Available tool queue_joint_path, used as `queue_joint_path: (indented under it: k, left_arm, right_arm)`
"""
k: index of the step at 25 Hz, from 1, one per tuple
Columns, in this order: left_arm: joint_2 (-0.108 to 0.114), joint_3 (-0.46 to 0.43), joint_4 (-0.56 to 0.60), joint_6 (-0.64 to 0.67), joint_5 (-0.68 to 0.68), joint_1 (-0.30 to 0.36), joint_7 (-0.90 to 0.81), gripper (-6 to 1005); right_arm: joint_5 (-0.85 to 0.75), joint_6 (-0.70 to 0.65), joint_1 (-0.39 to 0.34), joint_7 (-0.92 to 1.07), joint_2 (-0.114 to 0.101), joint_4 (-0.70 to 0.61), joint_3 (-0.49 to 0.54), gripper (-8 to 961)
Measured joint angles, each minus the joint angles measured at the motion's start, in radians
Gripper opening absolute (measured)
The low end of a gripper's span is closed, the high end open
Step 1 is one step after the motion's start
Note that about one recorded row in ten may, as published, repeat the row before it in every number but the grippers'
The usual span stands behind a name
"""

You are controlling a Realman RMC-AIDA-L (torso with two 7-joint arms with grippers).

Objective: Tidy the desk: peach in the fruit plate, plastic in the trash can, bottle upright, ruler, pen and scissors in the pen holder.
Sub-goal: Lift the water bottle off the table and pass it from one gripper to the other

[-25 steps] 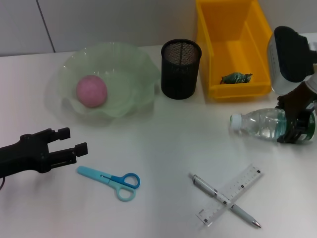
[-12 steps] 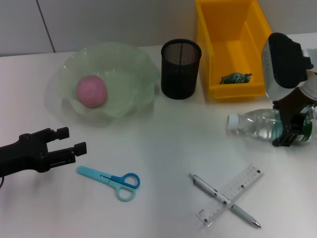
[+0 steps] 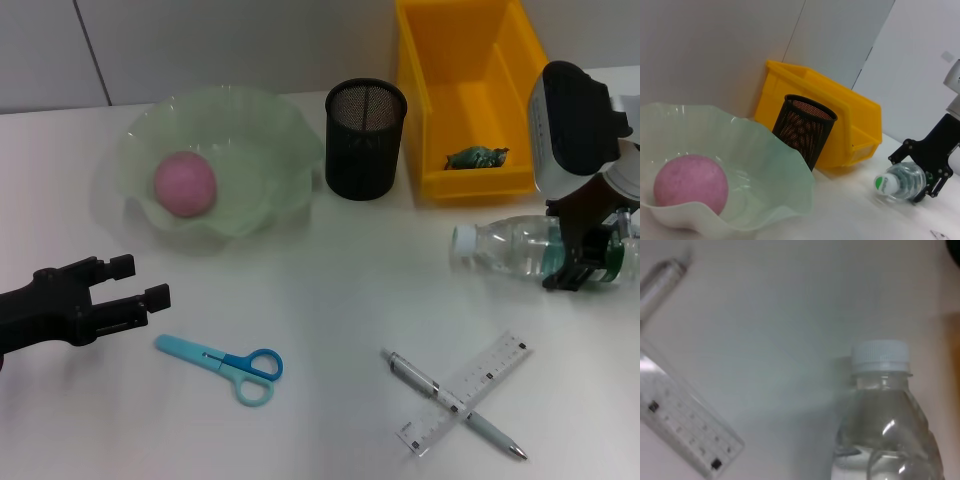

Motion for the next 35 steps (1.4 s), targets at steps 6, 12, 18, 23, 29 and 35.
queue_joint_path:
  k: [6, 12, 18, 23, 29, 35]
  left_arm:
    - [-0.004, -0.025, 0.000, 0.002, -0.001, -0.003, -0.019, 846]
    - [-0.021, -0.101, -0.004, 0.042, -0.009, -0.016, -0.024, 846]
    - [-0.040, -0.116, -0.003, 0.108, -0.080, -0.031, -0.010, 845]
    - [-0.050, -0.111, -0.009, 0.148, -0.200, -0.031, 0.056, 844]
    - [-0.052, -0.107, -0.047, 0.194, -0.251, -0.044, 0.113, 844]
    - [-0.051, -0.091, -0.096, 0.237, -0.250, -0.060, 0.164, 843]
  right_arm:
    - [0.155, -0.139, 0.002, -0.030, -0.020, -0.075, 0.091, 764]
    - [0.462, -0.296, -0.010, -0.099, -0.067, -0.077, 0.232, 761]
    - [0.647, -0.303, -0.058, -0.138, -0.052, -0.061, 0.229, 761]
    - [0.800, -0.279, -0.100, -0.194, 0.002, -0.002, 0.233, 761]
    - [0.919, -0.215, -0.132, -0.249, 0.072, 0.080, 0.202, 761]
    - [1.018, -0.194, -0.124, -0.323, 0.073, 0.224, 0.171, 761]
